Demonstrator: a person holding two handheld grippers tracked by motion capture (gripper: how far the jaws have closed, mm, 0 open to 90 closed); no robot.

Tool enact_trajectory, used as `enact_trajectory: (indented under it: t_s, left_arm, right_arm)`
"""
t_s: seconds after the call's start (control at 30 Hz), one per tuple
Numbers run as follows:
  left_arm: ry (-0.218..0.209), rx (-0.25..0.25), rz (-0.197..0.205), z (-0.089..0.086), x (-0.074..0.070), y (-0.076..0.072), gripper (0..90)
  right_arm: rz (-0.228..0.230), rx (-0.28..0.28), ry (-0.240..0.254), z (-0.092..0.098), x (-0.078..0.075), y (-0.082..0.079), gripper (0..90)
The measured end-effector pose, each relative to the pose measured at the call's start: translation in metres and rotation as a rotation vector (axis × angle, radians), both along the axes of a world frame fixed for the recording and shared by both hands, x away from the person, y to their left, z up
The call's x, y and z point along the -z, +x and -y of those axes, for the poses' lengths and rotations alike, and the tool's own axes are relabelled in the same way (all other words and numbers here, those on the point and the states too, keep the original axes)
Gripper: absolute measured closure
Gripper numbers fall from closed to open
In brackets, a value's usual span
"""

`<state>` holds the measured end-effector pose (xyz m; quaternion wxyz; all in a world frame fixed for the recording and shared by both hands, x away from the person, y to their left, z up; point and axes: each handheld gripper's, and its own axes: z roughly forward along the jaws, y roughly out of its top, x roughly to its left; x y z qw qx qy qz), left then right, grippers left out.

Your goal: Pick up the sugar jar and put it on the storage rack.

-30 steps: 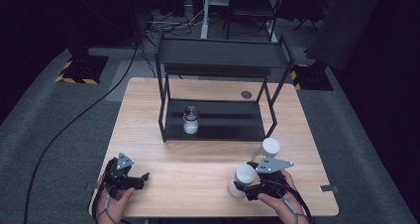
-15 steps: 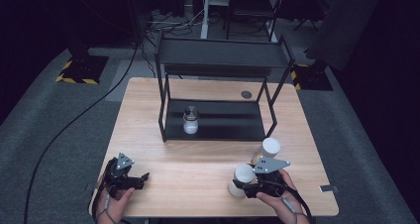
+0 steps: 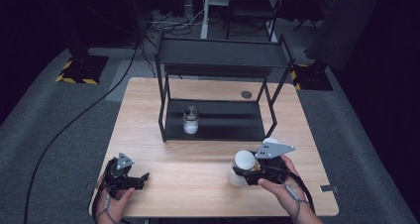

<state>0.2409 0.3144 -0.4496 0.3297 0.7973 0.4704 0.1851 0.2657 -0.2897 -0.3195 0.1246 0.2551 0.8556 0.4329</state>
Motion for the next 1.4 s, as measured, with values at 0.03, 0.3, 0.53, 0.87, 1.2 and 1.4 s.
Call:
enact_trajectory:
  t_s: [0.03, 0.3, 0.53, 0.87, 1.2, 1.4]
  left_arm:
    - [0.001, 0.0, 0.0, 0.0, 0.0, 0.0, 3.3]
    - [0.001, 0.001, 0.0, 0.0, 0.0, 0.0, 3.3]
    - [0.0, 0.0, 0.0, 0.0, 0.0, 0.0, 3.3]
    - [0.0, 0.0, 0.0, 0.0, 0.0, 0.0, 3.3]
    - [0.001, 0.0, 0.0, 0.0, 0.0, 0.0, 3.3]
    - [0.001, 0.001, 0.0, 0.0, 0.0, 0.0, 3.3]
  right_arm:
    - [0.004, 0.002, 0.001, 0.0, -0.003, 0.001, 33.7]
    - [0.027, 0.021, 0.0, -0.005, -0.023, 0.017, 33.7]
    - [0.043, 0.046, 0.026, -0.008, -0.032, 0.034, 33.7]
    - [0.066, 0.077, 0.019, -0.022, -0.041, 0.063, 33.8]
    - [0.1, 0.094, 0.012, -0.045, -0.045, 0.084, 33.8]
    - [0.088, 0.099, 0.013, -0.058, -0.04, 0.099, 33.9]
